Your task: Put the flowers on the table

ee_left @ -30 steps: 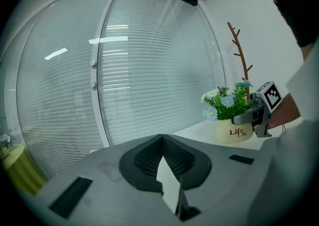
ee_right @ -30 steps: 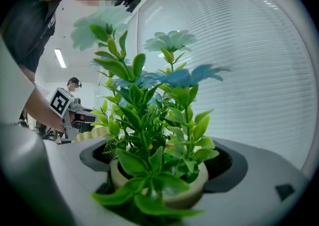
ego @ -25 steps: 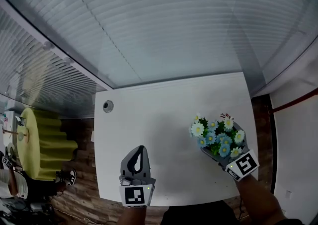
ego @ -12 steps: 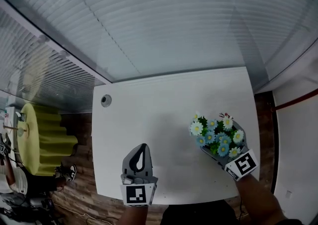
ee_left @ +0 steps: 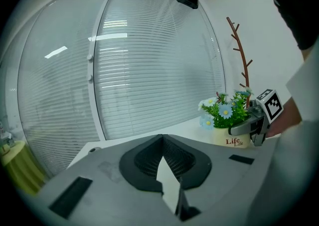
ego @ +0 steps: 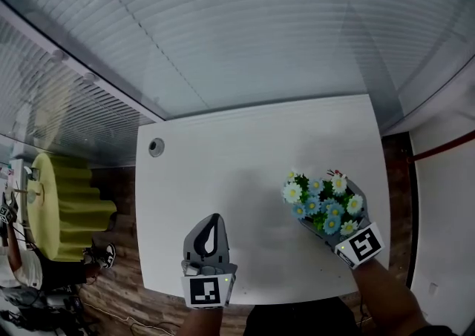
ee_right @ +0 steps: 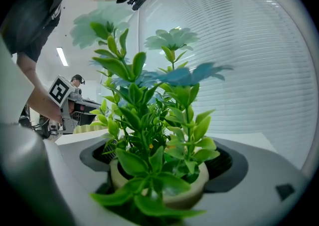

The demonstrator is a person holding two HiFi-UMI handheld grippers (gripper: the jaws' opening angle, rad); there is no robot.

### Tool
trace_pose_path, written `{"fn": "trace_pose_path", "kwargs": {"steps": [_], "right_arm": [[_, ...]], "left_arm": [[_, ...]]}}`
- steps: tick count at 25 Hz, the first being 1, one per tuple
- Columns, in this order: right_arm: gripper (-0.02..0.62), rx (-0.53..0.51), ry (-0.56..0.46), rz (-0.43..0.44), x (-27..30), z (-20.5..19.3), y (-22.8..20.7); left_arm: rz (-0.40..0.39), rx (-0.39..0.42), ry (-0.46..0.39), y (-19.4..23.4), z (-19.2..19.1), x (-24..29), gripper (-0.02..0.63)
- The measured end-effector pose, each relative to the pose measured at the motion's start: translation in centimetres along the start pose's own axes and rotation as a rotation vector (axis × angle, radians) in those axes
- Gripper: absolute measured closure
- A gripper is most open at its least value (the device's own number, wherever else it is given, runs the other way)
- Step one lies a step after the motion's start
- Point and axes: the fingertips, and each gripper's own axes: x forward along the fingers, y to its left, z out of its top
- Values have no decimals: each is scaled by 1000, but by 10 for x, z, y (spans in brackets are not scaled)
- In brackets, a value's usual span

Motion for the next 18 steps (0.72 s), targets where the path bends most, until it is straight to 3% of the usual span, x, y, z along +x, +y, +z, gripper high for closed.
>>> {"fn": "trace_pose_path", "kwargs": {"steps": [18], "right_arm": [[75,-46,33,-65,1,-14,8]], "left_arm": [[12,27,2,6,-1,-14,601]]}}
